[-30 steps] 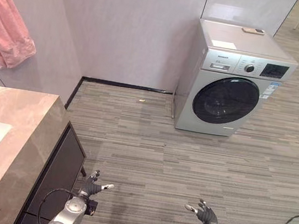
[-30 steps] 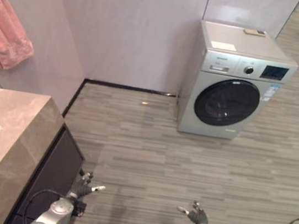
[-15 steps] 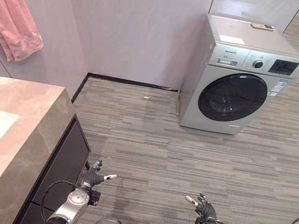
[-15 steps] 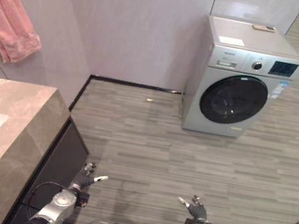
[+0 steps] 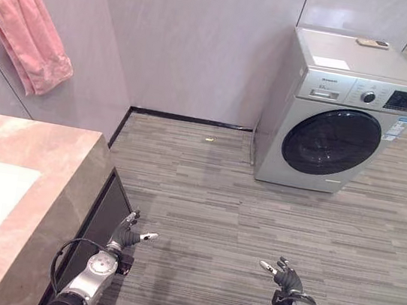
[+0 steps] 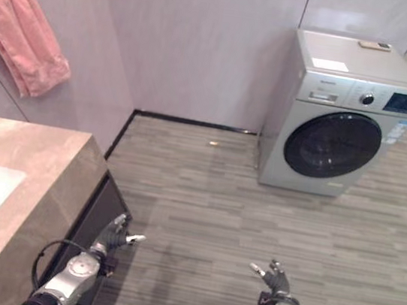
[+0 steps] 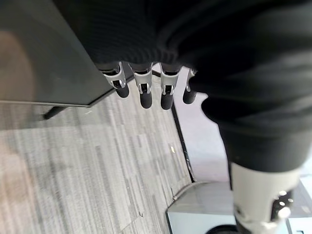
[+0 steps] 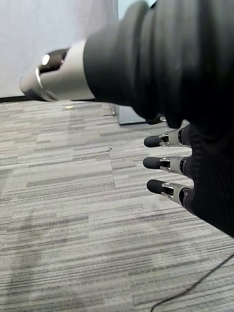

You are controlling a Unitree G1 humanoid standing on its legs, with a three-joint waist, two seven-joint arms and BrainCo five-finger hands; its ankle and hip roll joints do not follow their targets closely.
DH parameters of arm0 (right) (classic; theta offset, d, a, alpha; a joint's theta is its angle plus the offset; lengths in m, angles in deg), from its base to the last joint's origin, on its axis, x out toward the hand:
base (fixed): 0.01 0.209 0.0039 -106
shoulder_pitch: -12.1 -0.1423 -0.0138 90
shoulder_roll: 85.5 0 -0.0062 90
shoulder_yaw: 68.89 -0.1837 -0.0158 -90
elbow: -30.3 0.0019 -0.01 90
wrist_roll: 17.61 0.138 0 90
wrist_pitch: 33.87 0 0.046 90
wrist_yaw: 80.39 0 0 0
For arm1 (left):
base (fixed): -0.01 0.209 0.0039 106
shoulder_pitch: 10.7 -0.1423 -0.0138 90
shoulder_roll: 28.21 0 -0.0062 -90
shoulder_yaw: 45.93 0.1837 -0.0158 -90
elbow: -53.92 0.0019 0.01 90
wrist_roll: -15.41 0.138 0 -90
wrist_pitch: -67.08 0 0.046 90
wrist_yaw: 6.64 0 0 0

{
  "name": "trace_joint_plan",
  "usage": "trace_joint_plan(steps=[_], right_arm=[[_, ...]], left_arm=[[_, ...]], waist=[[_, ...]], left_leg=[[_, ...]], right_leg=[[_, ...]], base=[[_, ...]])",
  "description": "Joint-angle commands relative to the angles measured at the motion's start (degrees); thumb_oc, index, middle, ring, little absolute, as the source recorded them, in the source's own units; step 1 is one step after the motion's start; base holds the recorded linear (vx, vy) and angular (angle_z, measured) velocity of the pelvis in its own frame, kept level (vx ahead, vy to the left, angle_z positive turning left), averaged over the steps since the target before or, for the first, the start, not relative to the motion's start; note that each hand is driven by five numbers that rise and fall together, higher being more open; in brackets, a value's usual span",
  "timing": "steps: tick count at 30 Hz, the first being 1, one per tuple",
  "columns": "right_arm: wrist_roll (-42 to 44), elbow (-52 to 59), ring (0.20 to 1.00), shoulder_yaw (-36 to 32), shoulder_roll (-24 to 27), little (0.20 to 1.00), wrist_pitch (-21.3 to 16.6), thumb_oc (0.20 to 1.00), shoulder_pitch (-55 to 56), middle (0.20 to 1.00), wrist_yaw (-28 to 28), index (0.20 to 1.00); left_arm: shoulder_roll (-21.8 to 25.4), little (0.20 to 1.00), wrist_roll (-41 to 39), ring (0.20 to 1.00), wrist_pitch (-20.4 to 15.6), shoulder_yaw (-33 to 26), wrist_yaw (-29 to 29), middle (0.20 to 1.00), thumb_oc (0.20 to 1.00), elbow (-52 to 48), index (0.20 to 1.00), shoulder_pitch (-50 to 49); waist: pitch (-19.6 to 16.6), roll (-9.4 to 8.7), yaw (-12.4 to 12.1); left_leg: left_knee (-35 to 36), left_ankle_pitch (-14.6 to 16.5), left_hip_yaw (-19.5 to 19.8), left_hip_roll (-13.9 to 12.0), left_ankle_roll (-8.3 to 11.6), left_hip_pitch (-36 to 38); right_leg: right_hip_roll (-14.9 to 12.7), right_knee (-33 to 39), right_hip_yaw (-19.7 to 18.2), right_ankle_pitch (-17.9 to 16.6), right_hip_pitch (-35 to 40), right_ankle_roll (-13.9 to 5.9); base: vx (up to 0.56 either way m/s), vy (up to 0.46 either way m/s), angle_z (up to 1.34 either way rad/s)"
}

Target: Put brush and paste in cup on sink, flatten towel.

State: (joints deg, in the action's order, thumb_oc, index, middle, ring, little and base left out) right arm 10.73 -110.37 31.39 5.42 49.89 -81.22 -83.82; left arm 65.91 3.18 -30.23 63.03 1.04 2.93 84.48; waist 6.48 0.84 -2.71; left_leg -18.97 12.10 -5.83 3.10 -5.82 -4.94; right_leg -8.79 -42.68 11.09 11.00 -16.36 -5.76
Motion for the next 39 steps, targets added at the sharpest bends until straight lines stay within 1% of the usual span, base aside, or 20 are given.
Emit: trace_joint_plan(steps=[1,2,5,11,14,16,18,20,21,24,26,27,28,31,33,34,35,36,38,39], right_arm=[[-0.33,1.92,1.000,-2.25,1.72,1.000,-1.83,1.000,-1.40,1.000,0.69,1.000],[-0.45,1.67,1.000,-2.27,1.63,1.000,-1.92,1.000,-1.52,1.000,0.38,1.000],[0.34,0.92,1.000,-3.37,1.55,1.000,-1.61,1.000,0.35,1.000,0.68,1.000],[-0.26,-0.19,1.000,-4.85,2.05,1.000,-1.19,1.000,4.37,1.000,1.41,1.000],[-0.83,-1.18,1.000,-3.69,2.53,1.000,-0.94,1.000,5.19,1.000,2.59,1.000],[-0.99,-1.57,1.000,-3.28,3.22,1.000,-1.15,1.000,5.21,1.000,2.13,1.000],[-0.32,-0.23,1.000,-2.49,4.58,1.000,-1.42,1.000,3.75,1.000,0.72,1.000],[-1.98,-0.27,1.000,-2.15,6.03,1.000,-1.05,1.000,3.53,1.000,-0.02,1.000],[-2.16,0.40,1.000,-2.91,6.28,1.000,-1.13,1.000,4.76,1.000,-0.15,1.000],[-5.14,2.20,1.000,-1.71,6.29,1.000,-0.79,1.000,5.57,1.000,0.69,1.000],[-6.44,2.26,1.000,-1.12,6.39,1.000,-0.60,1.000,5.74,1.000,0.85,1.000],[-8.76,2.90,1.000,-0.37,6.64,1.000,-0.42,1.000,5.90,1.000,1.20,1.000],[-9.26,3.63,1.000,-0.08,6.58,1.000,-0.20,1.000,6.22,1.000,1.43,1.000],[-10.96,3.91,1.000,1.11,6.02,1.000,0.17,1.000,6.58,1.000,2.27,1.000],[-11.27,4.77,1.000,1.32,5.20,1.000,0.49,1.000,7.12,1.000,2.79,1.000],[-10.06,1.83,1.000,0.36,3.45,1.000,0.62,1.000,6.35,1.000,2.51,1.000],[-9.52,0.96,1.000,-0.28,2.40,1.000,0.59,1.000,6.27,1.000,2.74,1.000],[-9.52,0.95,1.000,-0.28,2.37,1.000,0.59,1.000,6.28,1.000,2.74,1.000],[-9.92,-0.61,1.000,-0.05,1.28,1.000,0.71,1.000,6.24,1.000,3.69,1.000],[-9.93,-0.63,1.000,-0.05,1.26,1.000,0.70,1.000,6.24,1.000,3.69,1.000]], left_arm=[[1.13,1.000,0.78,1.000,-2.13,-1.99,0.33,1.000,1.000,-3.29,1.000,0.39],[0.74,1.000,0.72,1.000,-2.01,-2.24,0.22,1.000,1.000,-2.41,1.000,0.54],[0.42,1.000,1.04,1.000,-2.36,-1.92,-0.15,1.000,1.000,-1.24,1.000,0.63],[-1.03,1.000,1.29,1.000,-2.31,-0.85,-1.10,1.000,1.000,1.29,1.000,-0.25],[-1.88,1.000,0.39,1.000,-1.87,-1.23,-1.05,1.000,1.000,4.12,1.000,-1.01],[-1.66,1.000,0.07,1.000,-1.31,-1.22,-0.84,1.000,1.000,4.48,1.000,-0.47],[-2.14,1.000,-1.13,1.000,-0.96,-0.23,-0.34,1.000,1.000,5.16,1.000,3.64],[-2.43,1.000,-1.39,1.000,-0.81,0.16,0.13,1.000,1.000,4.57,1.000,4.77],[-2.88,1.000,-1.42,1.000,-0.97,0.61,0.15,1.000,1.000,4.70,1.000,5.05],[-2.99,1.000,-1.16,1.000,-1.02,0.63,0.21,1.000,1.000,5.32,1.000,5.11],[-2.90,1.000,-0.90,1.000,-0.95,0.62,0.17,1.000,1.000,5.32,1.000,4.81],[-2.57,1.000,-0.43,1.000,-0.78,0.44,-0.35,1.000,1.000,4.72,1.000,3.79],[-2.41,1.000,-0.32,1.000,-0.66,0.28,-0.55,1.000,1.000,4.46,1.000,3.37],[-2.03,1.000,0.22,1.000,-0.41,-0.17,-0.89,1.000,1.000,4.86,1.000,2.74],[-1.60,1.000,0.45,1.000,-0.35,-0.37,-0.96,1.000,1.000,4.87,1.000,1.82],[-0.43,1.000,0.69,1.000,-0.30,0.17,-1.10,1.000,1.000,4.81,1.000,2.22],[0.27,1.000,0.51,1.000,-0.36,0.27,-1.40,1.000,1.000,4.30,1.000,1.89],[0.29,1.000,0.51,1.000,-0.35,0.27,-1.40,1.000,1.000,4.28,1.000,1.88],[1.15,1.000,0.55,1.000,-0.19,0.28,-1.79,1.000,1.000,3.20,1.000,0.95],[1.17,1.000,0.55,1.000,-0.18,0.28,-1.80,1.000,1.000,3.18,1.000,0.93]], waist=[[0.44,-1.30,0.26],[0.77,-1.57,0.66],[1.06,-1.55,2.66],[-1.37,-1.90,5.30],[-4.05,-0.63,5.58],[-3.76,-1.12,5.40],[0.62,-3.62,3.84],[1.66,-4.21,2.61],[1.62,-4.19,2.47],[1.38,-4.63,1.28],[1.29,-4.51,0.63],[0.95,-3.67,-0.47],[1.12,-3.66,-0.54],[0.99,-3.91,-1.11],[-0.44,-4.15,-1.36],[-1.06,-5.61,-1.81],[-1.65,-6.79,-1.93],[-1.69,-6.85,-1.97],[-3.02,-8.12,-2.83],[-3.04,-8.18,-2.87]], left_leg=[[3.33,-1.01,-0.39,2.24,1.44,6.06],[3.80,-0.34,-0.26,2.24,2.08,7.33],[5.35,0.01,1.63,1.77,3.58,10.70],[8.76,-0.20,6.27,0.19,5.14,16.37],[7.22,-8.35,9.05,-4.21,8.67,16.83],[-6.90,-18.94,9.28,-6.45,11.23,9.79],[-22.68,-21.00,7.33,-7.79,10.23,-0.81],[-20.12,-18.45,1.93,-9.60,9.84,-6.73],[-12.34,-16.08,-3.67,-11.89,9.83,-9.59],[0.20,-14.97,-3.83,-9.83,9.26,-12.51],[6.43,-17.04,-2.91,-9.32,9.63,-12.63],[15.24,-23.25,-2.35,-11.50,11.59,-14.45],[18.61,-25.13,-4.53,-12.71,12.10,-14.09],[20.91,-27.88,-8.46,-14.89,12.73,-13.15],[20.66,-27.05,-8.47,-15.05,11.86,-12.15],[14.87,-23.40,-8.05,-12.76,9.91,-13.41],[12.32,-20.84,-9.19,-10.93,8.63,-13.60],[12.26,-20.78,-9.25,-10.91,8.60,-13.64],[12.53,-17.61,-8.88,-6.98,5.99,-11.90],[12.58,-17.60,-8.96,-6.92,5.95,-11.87]], right_leg=[[-2.92,21.92,3.18,-11.46,-0.24,-1.87],[-4.14,28.84,4.70,-13.46,-1.17,-2.41],[-2.69,37.32,-1.78,-18.07,-2.21,-4.47],[0.48,37.18,-7.03,-21.60,-2.58,-4.44],[4.84,36.08,-4.00,-19.34,-0.86,-2.16],[6.75,37.02,-3.02,-17.33,2.31,0.56],[6.78,38.74,-1.26,-14.92,6.77,3.87],[7.28,40.46,0.31,-12.83,10.12,4.27],[6.69,41.49,2.23,-11.54,12.39,3.52],[6.56,42.54,2.50,-10.21,14.39,2.51],[6.76,43.26,2.43,-9.76,15.59,2.13],[7.68,43.66,2.29,-8.30,17.80,1.69],[7.52,43.50,2.44,-7.49,19.10,1.66],[7.51,42.85,2.34,-5.74,21.94,1.26],[6.76,42.05,1.81,-4.35,23.27,0.38],[3.53,39.04,1.03,-3.56,24.76,-0.82],[1.16,36.93,0.99,-6.61,24.19,-2.27],[1.10,36.93,0.94,-6.60,24.15,-2.30],[-2.27,31.13,0.38,-15.05,22.42,-4.43],[-2.35,31.09,0.31,-15.03,22.37,-4.48]], base=[[0.33,-0.067,-0.03],[0.37,-0.088,-0.08],[0.33,-0.061,-0.07],[0.38,-0.114,0.49],[0.55,-0.338,0.76],[0.34,-0.352,0.46],[0.25,-0.480,0.59],[0.39,-0.339,0.52],[0.38,-0.070,0.36],[0.33,0.028,0.14],[0.31,0.086,-0.26],[0.42,0.127,-0.53],[0.53,0.171,-0.38],[0.42,0.173,-0.79],[0.48,0.317,0.31],[0.52,0.532,0.85],[0.53,0.534,0.23],[0.37,0.447,-0.39],[0.30,0.376,-0.16],[0.19,0.283,0.25]])
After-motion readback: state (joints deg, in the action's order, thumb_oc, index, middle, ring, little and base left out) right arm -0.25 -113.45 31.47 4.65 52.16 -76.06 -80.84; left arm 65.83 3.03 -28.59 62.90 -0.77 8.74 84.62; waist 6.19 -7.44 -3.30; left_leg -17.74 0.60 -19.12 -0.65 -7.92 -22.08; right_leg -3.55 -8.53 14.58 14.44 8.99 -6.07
